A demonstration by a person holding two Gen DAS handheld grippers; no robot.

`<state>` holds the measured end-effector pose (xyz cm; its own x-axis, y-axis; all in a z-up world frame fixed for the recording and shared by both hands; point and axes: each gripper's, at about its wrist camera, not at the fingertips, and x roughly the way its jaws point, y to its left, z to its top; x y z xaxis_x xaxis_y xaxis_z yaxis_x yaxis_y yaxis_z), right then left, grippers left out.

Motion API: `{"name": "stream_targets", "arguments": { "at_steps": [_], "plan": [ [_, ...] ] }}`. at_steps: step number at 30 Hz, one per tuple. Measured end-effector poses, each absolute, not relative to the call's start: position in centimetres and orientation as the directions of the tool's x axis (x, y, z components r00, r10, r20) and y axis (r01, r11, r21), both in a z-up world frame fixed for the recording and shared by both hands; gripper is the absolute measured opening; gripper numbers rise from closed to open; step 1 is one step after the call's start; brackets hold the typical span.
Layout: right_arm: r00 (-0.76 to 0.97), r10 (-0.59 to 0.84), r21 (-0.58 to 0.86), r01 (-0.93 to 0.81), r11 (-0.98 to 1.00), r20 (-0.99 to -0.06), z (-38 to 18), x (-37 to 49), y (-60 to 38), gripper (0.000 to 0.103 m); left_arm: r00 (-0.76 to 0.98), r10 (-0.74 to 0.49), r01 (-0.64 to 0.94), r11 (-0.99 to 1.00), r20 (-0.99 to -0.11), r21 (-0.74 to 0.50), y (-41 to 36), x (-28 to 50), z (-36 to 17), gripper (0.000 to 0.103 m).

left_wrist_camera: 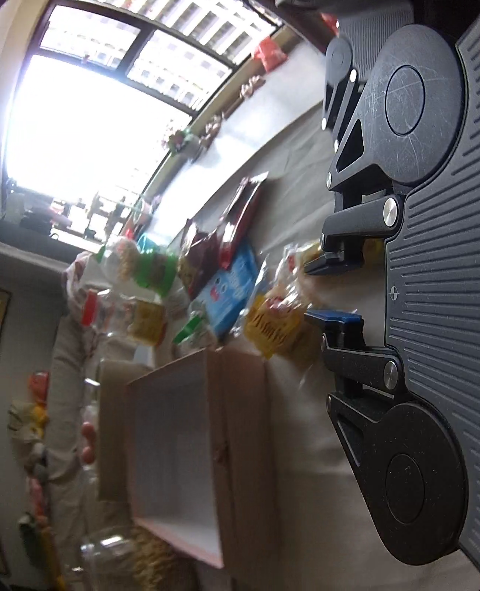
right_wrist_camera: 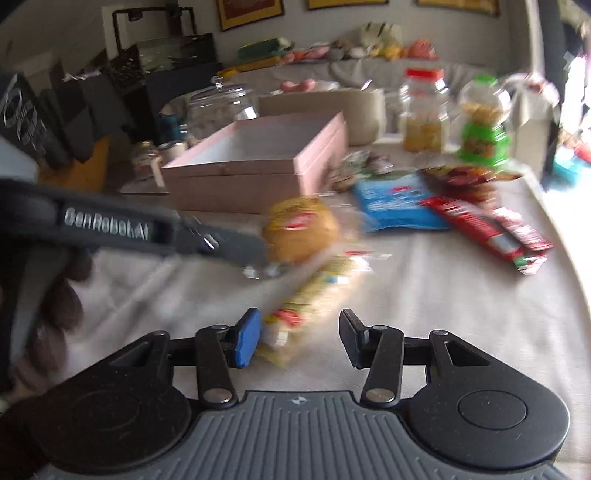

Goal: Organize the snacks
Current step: 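Reach left tool to yellow bread bag while right tool reaches to yellow stick snack bag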

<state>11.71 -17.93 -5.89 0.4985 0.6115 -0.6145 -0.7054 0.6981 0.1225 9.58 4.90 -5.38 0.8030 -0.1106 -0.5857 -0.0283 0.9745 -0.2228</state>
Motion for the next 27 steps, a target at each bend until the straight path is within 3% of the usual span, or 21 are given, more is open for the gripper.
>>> {"name": "stream_targets", "arguments": {
  "at_steps": [3, 6, 7, 10, 12, 14, 16, 18, 21, 27],
  "plan": [
    [0.561, 0.561, 0.098, -0.648, 0.755, -0.608, -5.9, 12.2, -19.2, 0.060, 0.826, -0.054, -0.061, 0.981, -0.561, -0.186, 5.7, 11.8, -5.1, 0.024],
    [0.597, 0.517, 0.123, -0.575, 0.809, -0.613, -6.1, 13.0, -20.5, 0.074, 0.838, -0.028, -0.113, 0.968, -0.545, -0.224, 7.3, 13.8, -5.6, 0.024],
    [0.590, 0.518, 0.159, -0.552, 0.819, -0.619, -6.2, 13.4, -21.1, 0.074, 0.837, -0.020, -0.131, 0.963, -0.547, -0.235, 7.8, 14.5, -5.8, 0.024],
    [0.528, 0.602, 0.303, -0.547, 0.781, -0.599, -5.9, 14.3, -22.0, 0.074, 0.822, -0.032, -0.142, 0.955, -0.568, -0.259, 8.5, 15.4, -6.6, 0.024],
    [0.486, 0.658, 0.361, -0.571, 0.737, -0.575, -5.8, 14.5, -21.5, 0.090, 0.812, -0.056, -0.129, 0.954, -0.582, -0.272, 8.5, 15.6, -7.3, 0.024],
    [0.441, 0.684, 0.387, -0.589, 0.709, -0.581, -6.1, 15.1, -20.1, 0.091, 0.808, -0.092, -0.105, 0.949, -0.582, -0.296, 8.6, 15.6, -8.0, 0.024],
    [0.426, 0.676, 0.365, -0.606, 0.707, -0.602, -6.6, 15.6, -18.5, 0.088, 0.811, -0.113, -0.094, 0.943, -0.573, -0.319, 8.9, 15.4, -8.2, 0.024],
    [0.444, 0.639, 0.306, -0.614, 0.728, -0.628, -7.0, 15.7, -17.1, 0.062, 0.807, -0.138, -0.085, 0.935, -0.574, -0.344, 9.3, 15.3, -8.2, 0.024],
    [0.470, 0.625, 0.284, -0.609, 0.740, -0.623, -6.8, 15.5, -17.2, 0.051, 0.794, -0.191, -0.042, 0.930, -0.577, -0.366, 9.2, 15.3, -8.4, 0.024],
    [0.455, 0.639, 0.306, -0.610, 0.731, -0.620, -6.6, 14.9, -18.8, 0.044, 0.749, -0.326, 0.104, 0.918, -0.577, -0.383, 6.6, 15.3, -8.1, 0.026]
  ]
}}
